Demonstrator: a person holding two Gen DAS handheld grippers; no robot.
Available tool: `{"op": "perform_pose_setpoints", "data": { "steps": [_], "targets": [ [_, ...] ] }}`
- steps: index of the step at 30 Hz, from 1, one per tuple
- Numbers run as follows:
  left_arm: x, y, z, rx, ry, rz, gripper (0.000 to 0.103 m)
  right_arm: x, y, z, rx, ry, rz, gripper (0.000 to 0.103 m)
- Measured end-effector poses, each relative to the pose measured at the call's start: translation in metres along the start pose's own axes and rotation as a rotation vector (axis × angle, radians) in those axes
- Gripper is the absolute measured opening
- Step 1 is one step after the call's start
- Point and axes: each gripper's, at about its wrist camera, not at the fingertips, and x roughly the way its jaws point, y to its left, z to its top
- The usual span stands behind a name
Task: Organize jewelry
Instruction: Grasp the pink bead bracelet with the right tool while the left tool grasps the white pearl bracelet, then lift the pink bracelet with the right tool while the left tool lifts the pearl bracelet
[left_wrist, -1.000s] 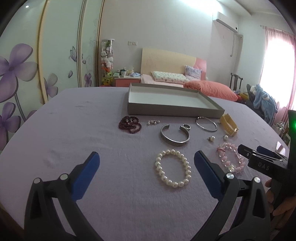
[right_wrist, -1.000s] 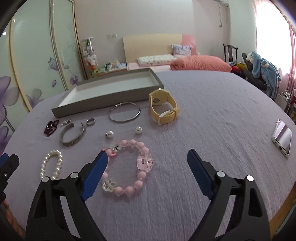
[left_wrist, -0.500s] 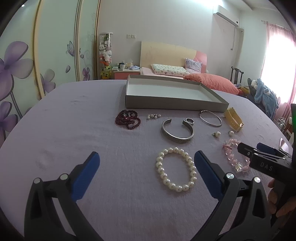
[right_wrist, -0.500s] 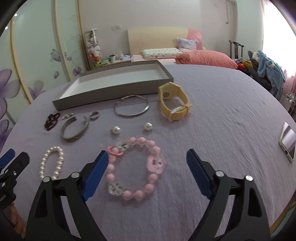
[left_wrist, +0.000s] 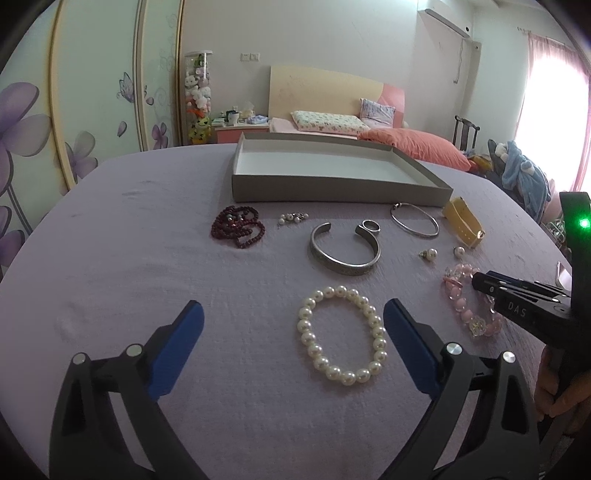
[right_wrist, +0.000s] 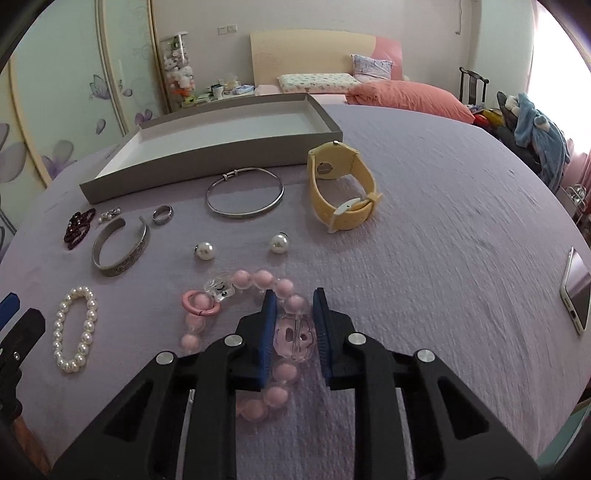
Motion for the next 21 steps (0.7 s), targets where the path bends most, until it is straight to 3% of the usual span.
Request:
{"op": "perform_pose_setpoints", "data": {
  "steps": [7,12,17,21],
  "targets": [
    [0.013,0.0,0.003,-0.001,0.084,-0.001,0.076,-0.003,-0.008,-0.002,0.037,-0.011,0.057,0.021],
    [0.025,-0.002,0.001,-0.006,0.17,-0.013,0.052,-0.003,-0.011,-0.001,0.05,-0.011,0.08,0.021],
    [0.026,-0.009,0.0,0.013,0.183,-0.001,0.032,-0.004,-0.013,-0.002,0.05,-0.012,0.095,0.021],
    [0.027,-0.015,0.0,0.038,0.19,0.0,0.03,-0.005,-0.015,-0.004,0.053,-0.014,0.107,0.021]
  ]
}}
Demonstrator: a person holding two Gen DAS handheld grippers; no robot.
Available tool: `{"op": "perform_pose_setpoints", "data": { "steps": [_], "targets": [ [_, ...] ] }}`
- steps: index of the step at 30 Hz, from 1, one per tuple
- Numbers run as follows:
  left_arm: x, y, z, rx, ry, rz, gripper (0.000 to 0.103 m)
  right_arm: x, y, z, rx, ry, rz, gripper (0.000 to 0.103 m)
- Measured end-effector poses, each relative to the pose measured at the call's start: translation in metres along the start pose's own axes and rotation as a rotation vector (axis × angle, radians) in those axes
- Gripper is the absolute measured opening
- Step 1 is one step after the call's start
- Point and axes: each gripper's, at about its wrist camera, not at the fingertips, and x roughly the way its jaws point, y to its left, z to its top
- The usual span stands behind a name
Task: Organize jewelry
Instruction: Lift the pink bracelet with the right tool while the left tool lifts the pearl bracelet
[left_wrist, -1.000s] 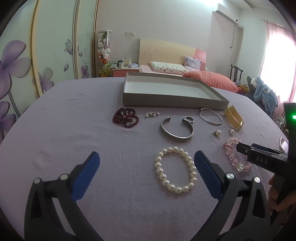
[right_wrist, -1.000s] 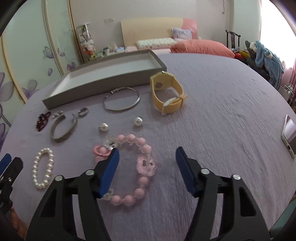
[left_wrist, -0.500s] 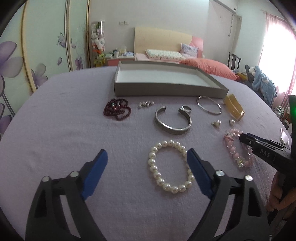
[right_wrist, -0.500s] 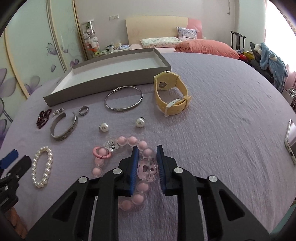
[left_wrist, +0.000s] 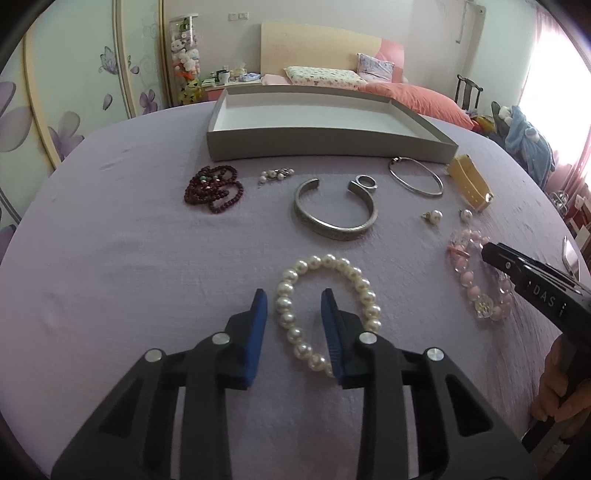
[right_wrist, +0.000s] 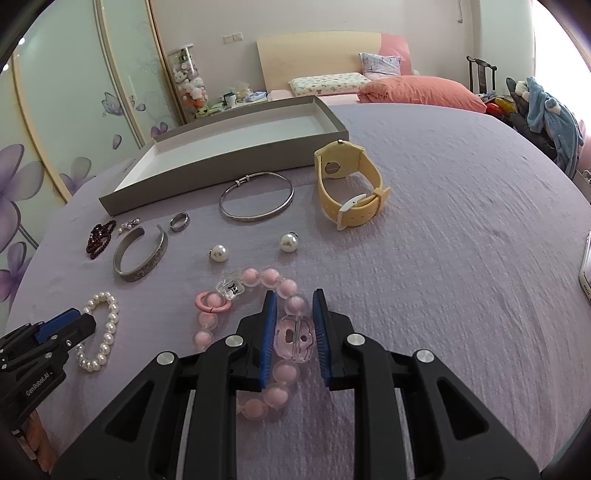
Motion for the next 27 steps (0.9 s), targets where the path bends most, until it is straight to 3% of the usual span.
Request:
{"op": "perform_pose_setpoints", "data": {
  "steps": [5,9,19,27],
  "targets": [
    [0.001,-0.001,0.001,0.003,-0.002,0.008,0.03,-0.001,-0.003,-0.002,0.005,0.0,0.007,0.021],
    [0.003,-0.001,0.002,0.011,-0.01,0.035,0.01,-0.001,-0.004,-0.002,0.006,0.0,0.008,0.021],
    [0.001,0.008,0.0,-0.019,-0.035,-0.014,0.01,-0.004,-0.004,-0.003,0.0,-0.011,0.012,0.021],
    [-0.024,0.006,0.002,-0.014,-0.14,-0.061,0.01,-0.024,0.001,0.001,-0.02,-0.089,0.05,0.021]
  ]
}}
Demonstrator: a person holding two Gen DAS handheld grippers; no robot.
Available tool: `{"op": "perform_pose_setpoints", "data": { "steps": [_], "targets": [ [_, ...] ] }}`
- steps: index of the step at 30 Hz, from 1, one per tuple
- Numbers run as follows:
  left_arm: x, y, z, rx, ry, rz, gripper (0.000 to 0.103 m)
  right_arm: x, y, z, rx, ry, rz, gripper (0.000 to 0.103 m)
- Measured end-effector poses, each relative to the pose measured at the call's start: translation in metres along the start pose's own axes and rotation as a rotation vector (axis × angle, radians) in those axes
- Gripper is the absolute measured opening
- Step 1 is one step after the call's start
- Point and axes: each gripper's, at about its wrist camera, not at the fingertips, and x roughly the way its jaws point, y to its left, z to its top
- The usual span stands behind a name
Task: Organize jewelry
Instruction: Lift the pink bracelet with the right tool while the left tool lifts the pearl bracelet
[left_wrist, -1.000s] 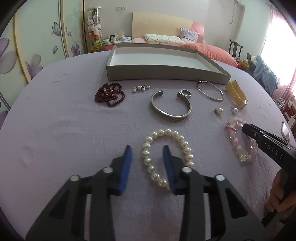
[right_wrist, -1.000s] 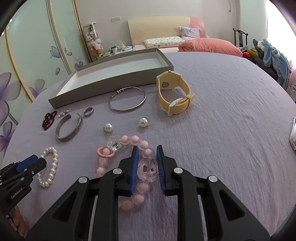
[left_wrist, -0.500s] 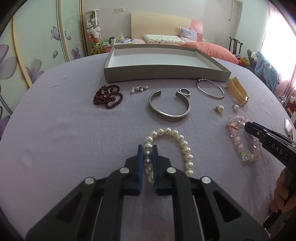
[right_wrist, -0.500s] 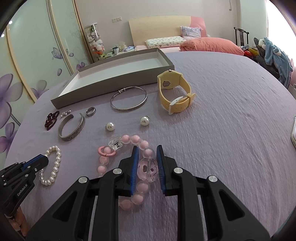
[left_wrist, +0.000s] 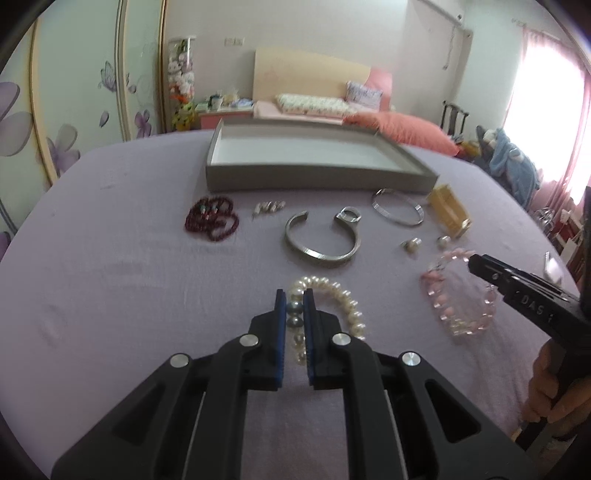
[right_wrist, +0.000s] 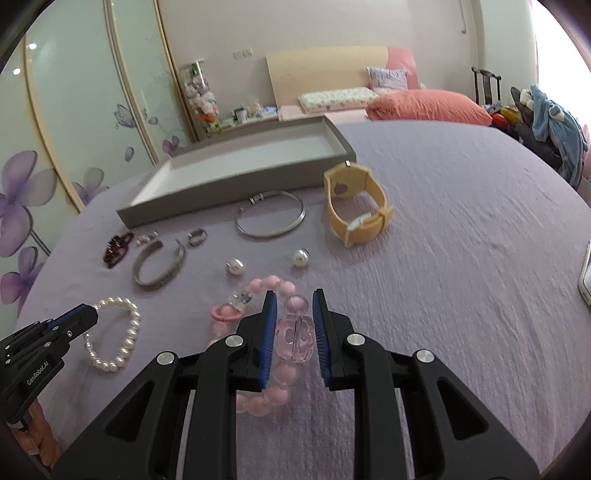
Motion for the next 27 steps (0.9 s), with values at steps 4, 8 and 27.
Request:
{"op": "perform_pose_setpoints", "data": {
  "steps": [4,8,27],
  "targets": [
    [-0.015,-0.004,0.003,0.003,-0.057,-0.027,0.01,-0.008,0.005,0.004,-0.013,-0.032,0.022,0.021],
    [-0.027,-0.006,0.007,-0.004,-0.106,-0.05,0.01,-0.013,0.008,0.006,-0.018,-0.057,0.042,0.021],
    [-0.065,-0.004,0.041,-0.012,-0.312,-0.06,0.01,-0.042,0.024,0.038,-0.059,-0.232,0.062,0.021]
  ]
}}
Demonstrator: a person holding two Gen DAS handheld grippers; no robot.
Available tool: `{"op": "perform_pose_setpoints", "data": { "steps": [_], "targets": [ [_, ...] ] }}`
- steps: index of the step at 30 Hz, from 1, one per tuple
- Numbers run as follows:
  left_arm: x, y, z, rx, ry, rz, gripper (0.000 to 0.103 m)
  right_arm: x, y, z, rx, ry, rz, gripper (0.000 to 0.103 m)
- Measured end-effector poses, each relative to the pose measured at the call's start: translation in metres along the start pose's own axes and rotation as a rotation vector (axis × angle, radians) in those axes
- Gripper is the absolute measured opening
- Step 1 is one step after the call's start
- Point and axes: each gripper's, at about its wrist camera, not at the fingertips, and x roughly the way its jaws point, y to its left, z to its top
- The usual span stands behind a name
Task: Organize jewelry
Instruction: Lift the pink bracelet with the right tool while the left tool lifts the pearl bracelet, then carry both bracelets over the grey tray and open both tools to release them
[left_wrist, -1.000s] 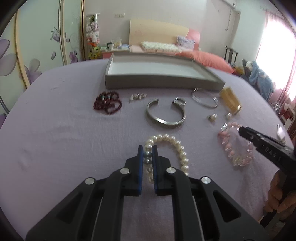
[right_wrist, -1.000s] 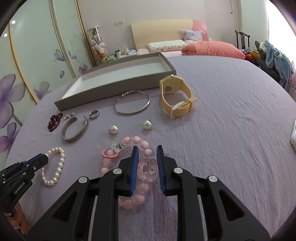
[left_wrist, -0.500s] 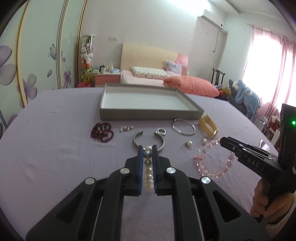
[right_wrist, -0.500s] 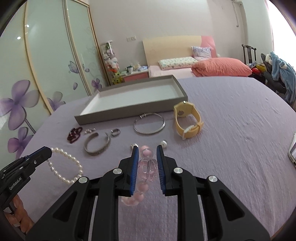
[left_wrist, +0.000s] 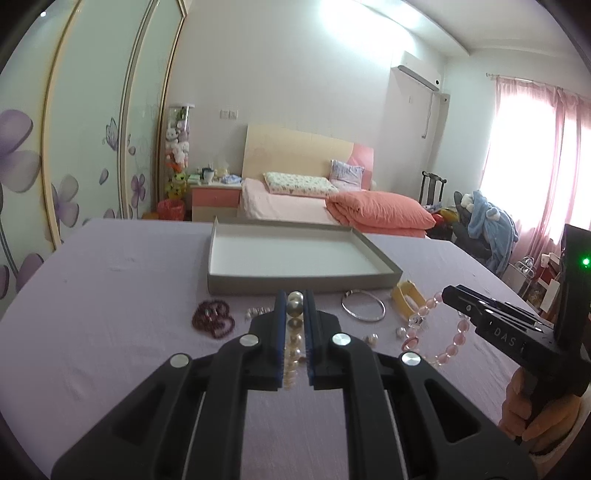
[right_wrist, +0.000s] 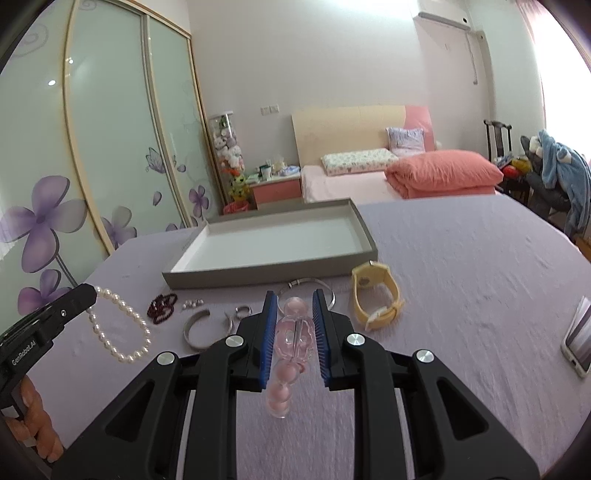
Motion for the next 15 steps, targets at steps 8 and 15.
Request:
{"op": "perform_pose_setpoints", "data": {
  "steps": [8,15],
  "targets": [
    [0.011,0.001,0.032,0.027,-0.07,0.033,0.01,0.009,0.011,0.036,-0.045,-0.111,-0.011,0.021],
    [0.059,0.011,0.075,0.01,-0.084,0.047,0.01,0.037,0.016,0.086,-0.081,-0.207,-0.037,0.021]
  ]
}}
